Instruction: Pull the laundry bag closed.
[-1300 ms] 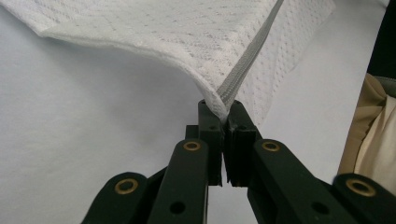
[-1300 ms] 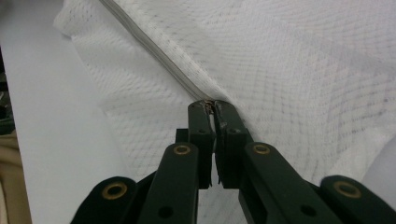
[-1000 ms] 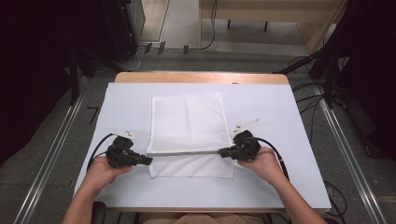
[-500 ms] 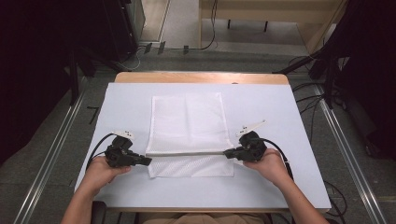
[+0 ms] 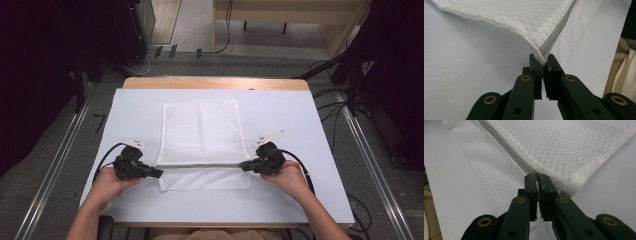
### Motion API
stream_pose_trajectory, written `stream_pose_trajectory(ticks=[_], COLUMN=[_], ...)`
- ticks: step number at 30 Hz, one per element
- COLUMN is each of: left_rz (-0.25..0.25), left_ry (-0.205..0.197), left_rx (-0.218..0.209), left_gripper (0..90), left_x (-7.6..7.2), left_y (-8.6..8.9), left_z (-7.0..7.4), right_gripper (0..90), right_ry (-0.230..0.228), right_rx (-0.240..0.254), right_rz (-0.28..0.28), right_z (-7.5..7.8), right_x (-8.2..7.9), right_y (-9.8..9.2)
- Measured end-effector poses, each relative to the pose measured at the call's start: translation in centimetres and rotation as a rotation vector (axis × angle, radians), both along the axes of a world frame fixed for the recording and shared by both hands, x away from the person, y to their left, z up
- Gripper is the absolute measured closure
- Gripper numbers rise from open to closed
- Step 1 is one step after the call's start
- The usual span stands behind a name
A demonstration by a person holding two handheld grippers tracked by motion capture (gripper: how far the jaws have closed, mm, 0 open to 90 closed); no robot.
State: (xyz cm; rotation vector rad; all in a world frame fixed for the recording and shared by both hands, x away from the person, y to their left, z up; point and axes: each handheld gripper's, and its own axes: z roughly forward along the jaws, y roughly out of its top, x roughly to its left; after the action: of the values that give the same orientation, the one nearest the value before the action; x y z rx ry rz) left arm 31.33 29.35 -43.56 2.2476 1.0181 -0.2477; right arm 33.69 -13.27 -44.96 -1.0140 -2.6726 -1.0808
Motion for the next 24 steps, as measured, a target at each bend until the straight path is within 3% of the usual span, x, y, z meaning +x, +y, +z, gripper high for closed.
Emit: stream_pose_trajectory(ticks=[4,9,18,24], left_rz=[-0.004,0.017,0.117,0.165], left_ry=[0.016,0.009,-0.084,-0.161], left_rx=[0.007,-0.004,-0.065,-0.051], left_gripper=[73.5,64.4,49.0,40.4], left_x=[0.2,0.2,0.3,0.3], left_y=[-0.3,-0.4,0.5,0.9], left_z=[-0.2,-0.1,0.8,1.0], right_gripper=[86.7,79.7,65.5,51.4], right_ry=[-0.035,-0.041,-0.080,-0.111], right_rx=[-0.009,0.005,0.027,0.043], right_rz=[0.006,-0.005,-0.043,-0.097], right_z=[-0.1,-0.1,0.1,0.3], right_x=[-0.1,-0.1,0.2,0.6], right_y=[0.3,0.4,0.0,-0.7])
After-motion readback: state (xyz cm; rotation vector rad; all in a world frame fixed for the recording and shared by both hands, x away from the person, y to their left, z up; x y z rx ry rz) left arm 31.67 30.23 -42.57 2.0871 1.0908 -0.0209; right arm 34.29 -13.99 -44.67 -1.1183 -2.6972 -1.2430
